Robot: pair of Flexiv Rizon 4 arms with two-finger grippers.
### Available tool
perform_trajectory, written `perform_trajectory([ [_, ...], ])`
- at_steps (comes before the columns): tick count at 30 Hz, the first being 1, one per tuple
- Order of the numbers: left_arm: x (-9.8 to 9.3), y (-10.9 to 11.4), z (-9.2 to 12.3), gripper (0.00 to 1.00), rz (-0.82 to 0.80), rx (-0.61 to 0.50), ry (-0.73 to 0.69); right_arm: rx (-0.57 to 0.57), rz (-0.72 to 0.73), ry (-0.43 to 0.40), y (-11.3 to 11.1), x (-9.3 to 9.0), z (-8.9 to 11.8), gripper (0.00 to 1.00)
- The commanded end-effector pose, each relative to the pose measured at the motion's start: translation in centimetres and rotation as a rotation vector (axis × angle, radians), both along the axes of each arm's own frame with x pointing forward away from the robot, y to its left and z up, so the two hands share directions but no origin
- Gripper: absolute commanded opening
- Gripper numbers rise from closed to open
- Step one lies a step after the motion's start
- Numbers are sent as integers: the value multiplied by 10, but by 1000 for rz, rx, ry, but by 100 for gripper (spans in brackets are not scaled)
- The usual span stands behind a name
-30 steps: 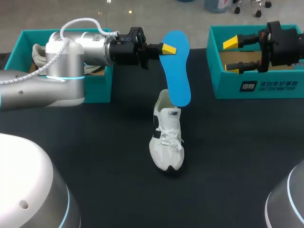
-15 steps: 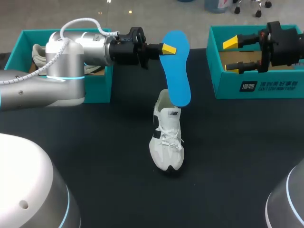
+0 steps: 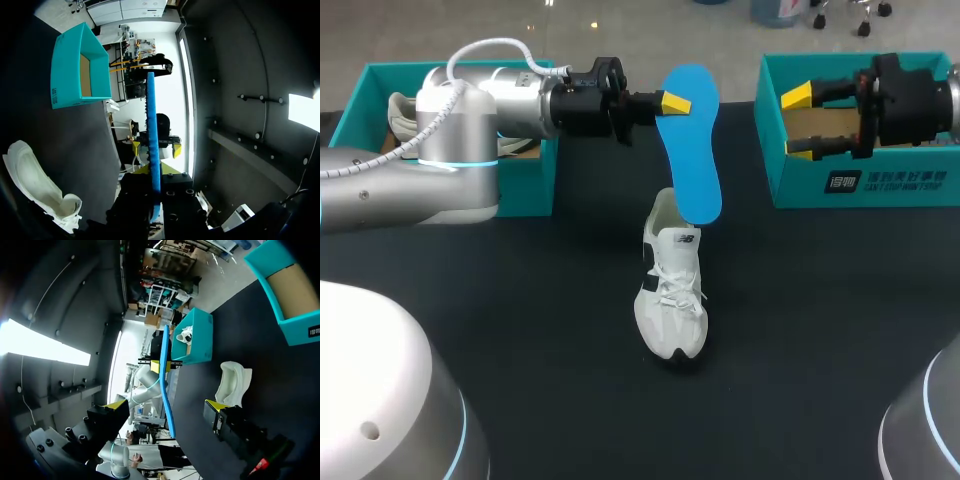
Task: Take the shoe out of the shoebox, open the shoe tongue, remove and reinsert the insole, then place the shoe into the shoebox
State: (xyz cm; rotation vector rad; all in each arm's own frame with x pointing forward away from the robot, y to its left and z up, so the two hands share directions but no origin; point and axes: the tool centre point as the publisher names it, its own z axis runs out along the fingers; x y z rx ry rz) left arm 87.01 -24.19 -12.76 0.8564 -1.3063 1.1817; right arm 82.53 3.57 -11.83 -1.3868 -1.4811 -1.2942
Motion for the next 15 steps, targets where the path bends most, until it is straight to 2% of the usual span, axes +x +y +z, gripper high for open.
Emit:
perform_trajectory([
  [1, 0, 0, 0, 0, 0, 2, -1, -24, -9, 15, 3, 8, -3, 100],
  [9, 0, 0, 0, 0, 0, 2, -1, -24, -9, 15, 3, 8, -3, 100],
  [12, 1, 4, 9, 0, -1, -27, -144, -24, -9, 15, 3, 8, -3, 100],
  [15, 2, 5, 11, 0, 0, 16, -229, -24, -9, 15, 3, 8, -3, 100],
])
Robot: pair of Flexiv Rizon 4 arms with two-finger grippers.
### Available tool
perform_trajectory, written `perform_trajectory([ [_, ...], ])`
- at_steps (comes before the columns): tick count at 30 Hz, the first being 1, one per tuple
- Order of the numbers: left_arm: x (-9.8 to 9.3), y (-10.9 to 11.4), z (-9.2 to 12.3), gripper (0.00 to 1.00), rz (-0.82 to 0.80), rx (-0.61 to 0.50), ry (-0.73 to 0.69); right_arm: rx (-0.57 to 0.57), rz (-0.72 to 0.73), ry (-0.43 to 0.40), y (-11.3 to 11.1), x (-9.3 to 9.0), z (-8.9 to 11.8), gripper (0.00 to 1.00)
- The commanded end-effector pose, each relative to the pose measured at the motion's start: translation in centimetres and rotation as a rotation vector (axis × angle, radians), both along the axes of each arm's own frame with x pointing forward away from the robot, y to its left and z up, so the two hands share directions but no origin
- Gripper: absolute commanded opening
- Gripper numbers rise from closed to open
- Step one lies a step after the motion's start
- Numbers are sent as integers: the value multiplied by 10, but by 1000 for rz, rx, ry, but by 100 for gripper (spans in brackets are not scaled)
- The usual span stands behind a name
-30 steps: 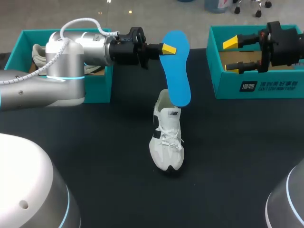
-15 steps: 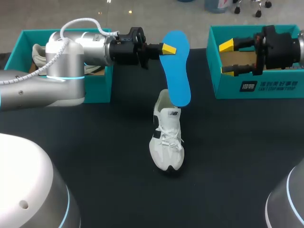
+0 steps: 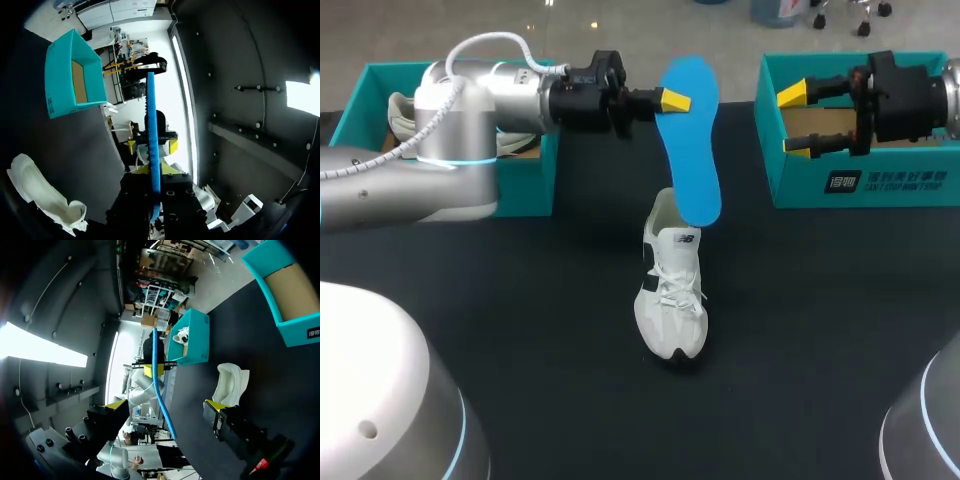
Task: Take the shoe out of the shoebox, open the shoe tongue, remove and reinsert the insole, then place the shoe into the shoebox
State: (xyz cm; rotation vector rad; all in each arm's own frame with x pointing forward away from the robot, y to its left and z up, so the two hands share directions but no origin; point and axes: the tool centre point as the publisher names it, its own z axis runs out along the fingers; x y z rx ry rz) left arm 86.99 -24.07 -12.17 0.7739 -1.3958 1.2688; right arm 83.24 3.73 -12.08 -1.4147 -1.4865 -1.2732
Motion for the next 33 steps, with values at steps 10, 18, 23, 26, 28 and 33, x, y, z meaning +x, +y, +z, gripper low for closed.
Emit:
perform_trajectory([
  [10, 0, 7, 12, 0, 60, 95, -461, -2, -1, 1, 1, 0, 0, 100],
  [18, -3, 9, 15, 0, 100, -27, -667, -2, -1, 1, 1, 0, 0, 100],
  [23, 1, 8, 21, 0, 112, 21, -650, -2, -1, 1, 1, 0, 0, 100],
  [26, 1, 8, 21, 0, 112, 21, -650, -2, -1, 1, 1, 0, 0, 100],
  [28, 1, 8, 21, 0, 112, 21, -650, -2, -1, 1, 1, 0, 0, 100],
  [33, 2, 6, 15, 0, 87, 2, -710, -2, -1, 1, 1, 0, 0, 100],
])
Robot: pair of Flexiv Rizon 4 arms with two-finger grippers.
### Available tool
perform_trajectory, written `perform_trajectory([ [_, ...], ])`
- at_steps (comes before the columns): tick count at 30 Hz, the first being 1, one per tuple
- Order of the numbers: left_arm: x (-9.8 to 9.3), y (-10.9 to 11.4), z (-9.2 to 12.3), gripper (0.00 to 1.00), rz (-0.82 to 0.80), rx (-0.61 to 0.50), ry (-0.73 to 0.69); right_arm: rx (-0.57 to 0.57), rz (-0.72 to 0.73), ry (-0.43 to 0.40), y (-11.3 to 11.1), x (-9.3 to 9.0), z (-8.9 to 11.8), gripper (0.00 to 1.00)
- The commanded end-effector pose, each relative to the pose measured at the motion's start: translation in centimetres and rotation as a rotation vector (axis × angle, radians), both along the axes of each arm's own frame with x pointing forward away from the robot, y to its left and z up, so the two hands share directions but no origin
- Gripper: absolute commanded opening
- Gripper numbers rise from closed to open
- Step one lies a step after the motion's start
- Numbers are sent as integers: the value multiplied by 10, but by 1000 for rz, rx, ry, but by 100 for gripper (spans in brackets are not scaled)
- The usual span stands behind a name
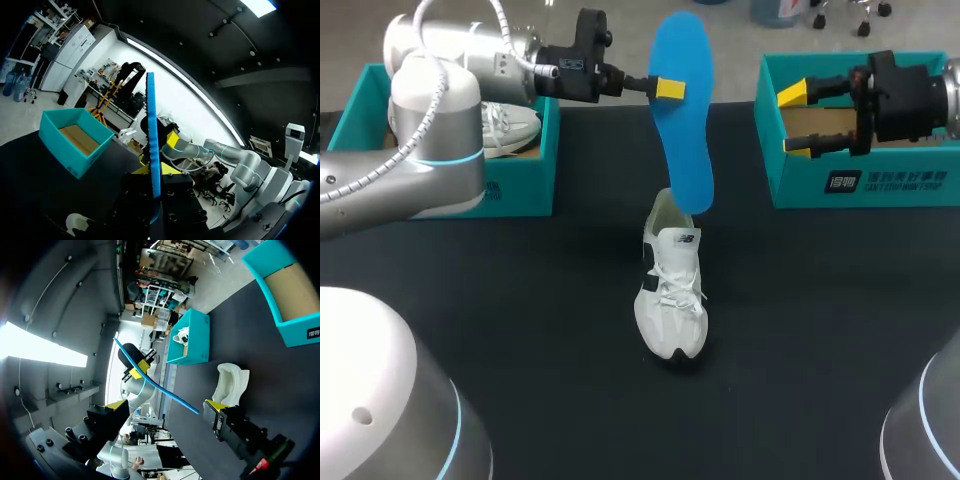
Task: Take the shoe out of the shoebox, open the shoe tongue, remove and reinsert the insole, then place the shoe into the shoebox
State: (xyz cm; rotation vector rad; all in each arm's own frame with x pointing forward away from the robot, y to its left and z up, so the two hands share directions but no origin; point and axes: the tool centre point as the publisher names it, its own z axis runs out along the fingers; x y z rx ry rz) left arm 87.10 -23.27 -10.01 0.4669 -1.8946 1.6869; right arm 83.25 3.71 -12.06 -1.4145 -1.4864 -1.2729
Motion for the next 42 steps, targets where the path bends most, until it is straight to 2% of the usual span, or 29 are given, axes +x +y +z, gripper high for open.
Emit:
perform_trajectory([
  [1, 2, -4, -11, 0, -32, -22, -93, -2, -2, 1, 1, 0, 0, 100],
  [3, 4, -5, -18, 0, -82, 13, -261, -2, -2, 1, 1, 0, 0, 100],
  [6, 9, -7, -17, 0, -73, 14, -473, -2, -2, 1, 1, 0, 0, 100],
  [15, 22, -2, -5, 0, -13, -81, -1034, -2, -2, 1, 1, 0, 0, 100],
  [18, 24, 0, -5, 0, 19, -89, -1109, -2, -2, 1, 1, 0, 0, 100],
  [36, 24, 0, -5, 0, 19, -89, -1109, -2, -2, 1, 1, 0, 0, 100],
  [38, 22, -5, -16, 0, -148, 111, -1409, -2, -2, 1, 1, 0, 0, 100],
  [40, 22, -5, -19, 0, -155, 159, -1576, -2, -2, 1, 1, 0, 0, 100],
  [42, 21, -5, -22, 0, -155, 182, -1666, -2, -2, 1, 1, 0, 0, 100],
])
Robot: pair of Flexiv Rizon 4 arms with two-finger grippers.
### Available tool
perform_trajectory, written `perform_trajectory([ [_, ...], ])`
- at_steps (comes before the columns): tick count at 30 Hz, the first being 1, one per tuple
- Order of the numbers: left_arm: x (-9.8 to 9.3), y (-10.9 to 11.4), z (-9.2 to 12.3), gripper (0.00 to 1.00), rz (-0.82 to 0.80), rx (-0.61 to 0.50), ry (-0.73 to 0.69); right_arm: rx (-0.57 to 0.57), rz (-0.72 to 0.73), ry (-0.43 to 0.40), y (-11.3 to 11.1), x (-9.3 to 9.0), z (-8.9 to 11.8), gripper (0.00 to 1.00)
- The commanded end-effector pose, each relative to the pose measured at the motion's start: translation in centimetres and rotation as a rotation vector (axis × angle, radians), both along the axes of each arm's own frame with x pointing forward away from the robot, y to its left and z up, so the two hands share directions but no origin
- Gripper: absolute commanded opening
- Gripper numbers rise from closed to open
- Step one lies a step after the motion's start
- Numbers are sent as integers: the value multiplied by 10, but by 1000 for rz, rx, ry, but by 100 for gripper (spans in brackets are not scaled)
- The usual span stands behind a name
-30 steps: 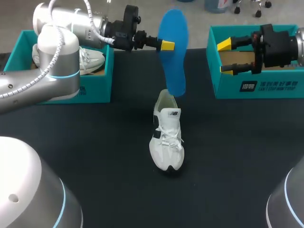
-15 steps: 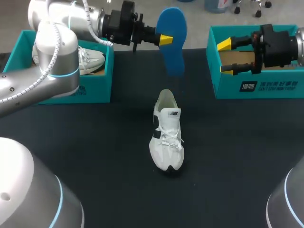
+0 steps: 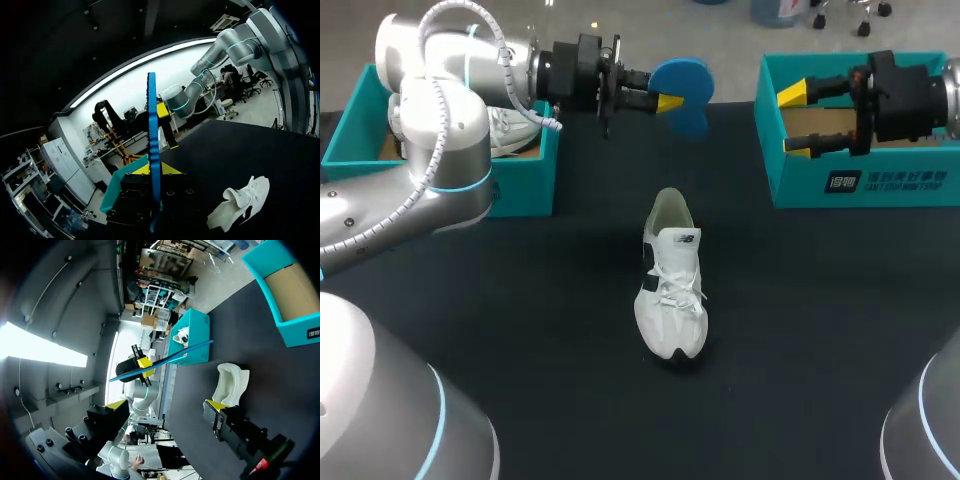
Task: Take the shoe out of the shoebox, open the shoe tongue, remove and reinsert the insole, then place the shoe into the shoebox
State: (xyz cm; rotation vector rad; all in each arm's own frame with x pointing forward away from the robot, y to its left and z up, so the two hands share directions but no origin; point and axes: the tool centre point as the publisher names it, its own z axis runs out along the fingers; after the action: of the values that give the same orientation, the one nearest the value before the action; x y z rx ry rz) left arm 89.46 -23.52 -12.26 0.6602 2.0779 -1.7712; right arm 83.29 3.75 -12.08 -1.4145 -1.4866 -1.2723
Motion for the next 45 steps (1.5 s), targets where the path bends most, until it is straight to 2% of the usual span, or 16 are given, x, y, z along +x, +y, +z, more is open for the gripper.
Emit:
perform_trajectory([
  [1, -2, -3, -1, 0, 36, 215, -534, -1, -2, 0, 1, 0, 0, 100],
  [5, -3, -3, -4, 0, 53, 168, -769, -1, -2, 0, 1, 0, 0, 100],
  [7, -5, -2, -5, 0, 46, 91, -911, -1, -2, 0, 1, 0, 0, 100],
  [9, -4, 0, -5, 0, 87, 59, -961, -1, -2, 0, 1, 0, 0, 100],
  [12, -1, 0, -2, 0, 104, 33, -955, -1, -2, 0, 1, 0, 0, 100],
  [13, 0, 0, 1, 0, 100, -1, -884, -1, -2, 0, 1, 0, 0, 100],
  [27, 0, 0, 1, 0, 100, -1, -884, -1, -2, 0, 1, 0, 0, 100],
  [34, -4, -4, 3, 0, 83, -41, -1005, -1, -2, 0, 1, 0, 0, 100],
  [45, -14, -16, 5, 0, 47, -119, -1056, -2, 13, -4, 2, 1, 1, 100],
])
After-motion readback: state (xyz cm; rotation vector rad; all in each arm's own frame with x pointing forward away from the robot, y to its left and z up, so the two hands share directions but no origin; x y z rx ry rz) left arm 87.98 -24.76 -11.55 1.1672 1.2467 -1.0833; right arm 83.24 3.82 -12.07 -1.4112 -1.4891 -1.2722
